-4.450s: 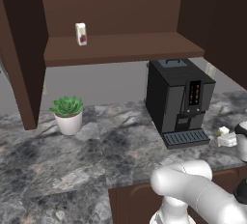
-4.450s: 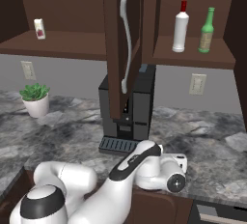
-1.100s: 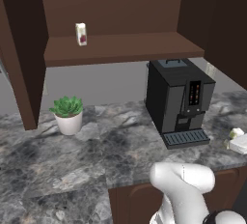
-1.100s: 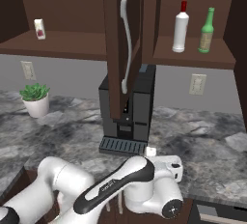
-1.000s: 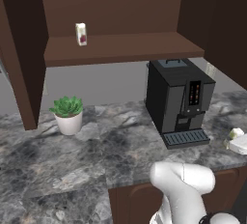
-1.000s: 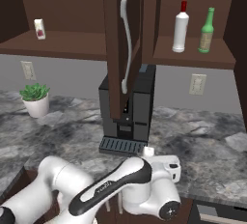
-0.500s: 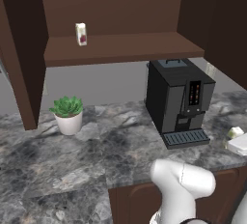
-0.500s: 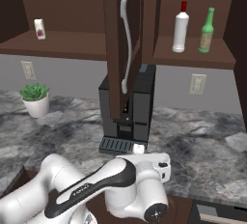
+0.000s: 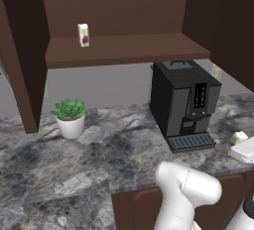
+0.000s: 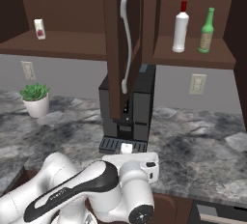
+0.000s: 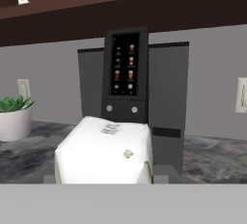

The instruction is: Sort all alcoholic drinks to one cabinet, and non-alcoholic drinks to the other.

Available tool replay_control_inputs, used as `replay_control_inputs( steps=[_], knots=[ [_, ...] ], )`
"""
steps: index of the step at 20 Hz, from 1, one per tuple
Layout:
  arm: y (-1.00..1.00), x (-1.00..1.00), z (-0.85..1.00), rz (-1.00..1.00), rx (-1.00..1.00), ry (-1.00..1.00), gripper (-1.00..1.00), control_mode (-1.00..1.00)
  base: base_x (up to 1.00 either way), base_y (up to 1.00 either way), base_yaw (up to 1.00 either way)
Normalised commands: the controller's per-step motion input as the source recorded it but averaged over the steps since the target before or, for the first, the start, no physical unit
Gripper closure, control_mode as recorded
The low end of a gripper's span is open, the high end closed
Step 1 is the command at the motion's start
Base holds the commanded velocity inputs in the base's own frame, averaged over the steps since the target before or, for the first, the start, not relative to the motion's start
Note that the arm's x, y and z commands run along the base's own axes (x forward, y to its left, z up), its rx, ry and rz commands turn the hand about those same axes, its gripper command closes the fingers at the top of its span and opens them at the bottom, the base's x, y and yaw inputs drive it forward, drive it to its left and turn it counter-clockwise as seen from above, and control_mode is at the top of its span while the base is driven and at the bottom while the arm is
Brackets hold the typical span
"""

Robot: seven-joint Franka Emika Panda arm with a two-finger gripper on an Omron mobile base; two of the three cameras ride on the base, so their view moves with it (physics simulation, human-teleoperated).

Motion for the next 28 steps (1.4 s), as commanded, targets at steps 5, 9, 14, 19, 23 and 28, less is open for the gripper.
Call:
replay_control_inputs(
  steps=[5, 9, 14, 19, 23, 28],
  knots=[
    [0.36, -0.15, 0.21, 0.04, 0.0, -0.05, 1.0, -1.0, 0.0, 0.0, 0.0],
    [0.36, -0.12, 0.27, 0.05, 0.0, -0.04, 1.0, -1.0, 0.0, 0.0, 0.0],
    [0.35, -0.13, 0.28, 0.05, 0.0, -0.02, 1.0, -1.0, 0.0, 0.0, 0.0],
    [0.34, -0.13, 0.29, 0.04, -0.01, 0.0, 1.0, -1.0, 0.0, 0.0, 0.0],
    [0.34, -0.14, 0.29, 0.03, -0.02, 0.0, 1.0, -1.0, 0.0, 0.0, 0.0],
    [0.33, -0.15, 0.29, 0.03, -0.02, 0.0, 1.0, -1.0, 0.0, 0.0, 0.0]
  ],
)
